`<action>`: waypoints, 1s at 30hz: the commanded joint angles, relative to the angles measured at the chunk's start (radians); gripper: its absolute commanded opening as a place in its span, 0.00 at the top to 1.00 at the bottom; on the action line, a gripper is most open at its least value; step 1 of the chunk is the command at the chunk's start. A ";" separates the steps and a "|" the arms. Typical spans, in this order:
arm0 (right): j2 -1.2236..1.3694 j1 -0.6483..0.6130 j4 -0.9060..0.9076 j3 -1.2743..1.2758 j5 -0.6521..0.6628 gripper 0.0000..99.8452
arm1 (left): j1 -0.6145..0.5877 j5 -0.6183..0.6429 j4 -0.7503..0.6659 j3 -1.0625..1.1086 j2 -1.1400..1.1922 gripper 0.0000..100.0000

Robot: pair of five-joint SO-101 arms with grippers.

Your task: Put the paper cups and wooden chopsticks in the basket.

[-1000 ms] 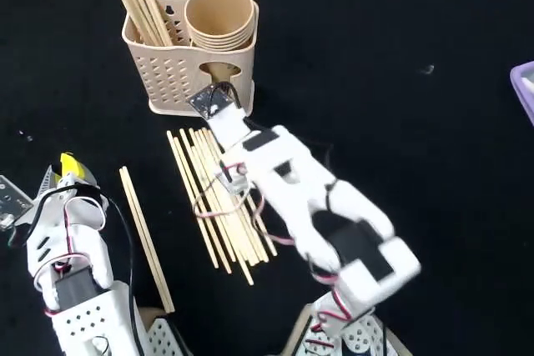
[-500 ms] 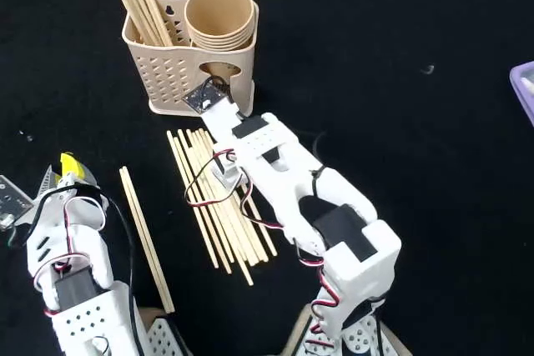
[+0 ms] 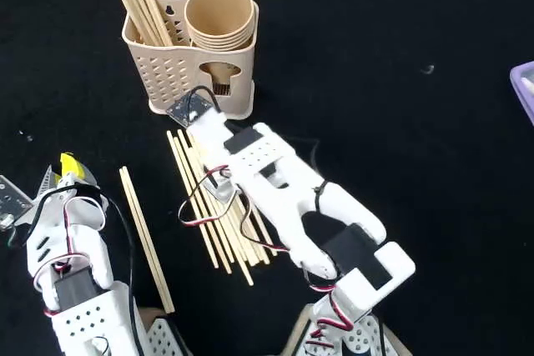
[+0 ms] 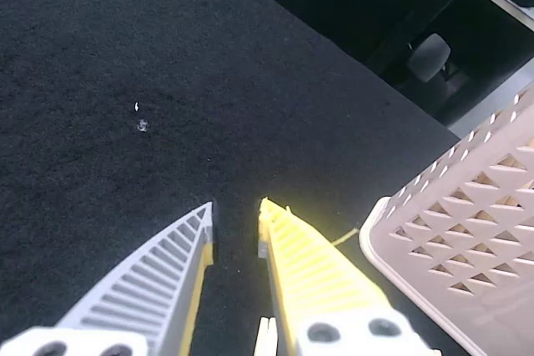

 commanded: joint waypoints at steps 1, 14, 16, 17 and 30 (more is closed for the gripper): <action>0.039 0.025 -0.074 -0.008 0.061 0.76 | 0.010 -0.006 -0.017 0.024 -0.012 0.90; 0.108 0.072 -0.005 -0.045 0.127 0.90 | 0.010 -0.006 -0.017 0.024 -0.012 0.90; 0.107 0.075 0.008 -0.039 0.126 0.94 | 0.010 -0.006 -0.017 0.024 -0.012 0.90; 0.102 0.077 0.014 -0.041 0.123 0.97 | 0.010 -0.006 -0.017 0.024 -0.012 0.90; -0.291 0.075 0.072 0.094 0.121 0.99 | 0.010 -0.006 -0.017 0.024 -0.012 0.90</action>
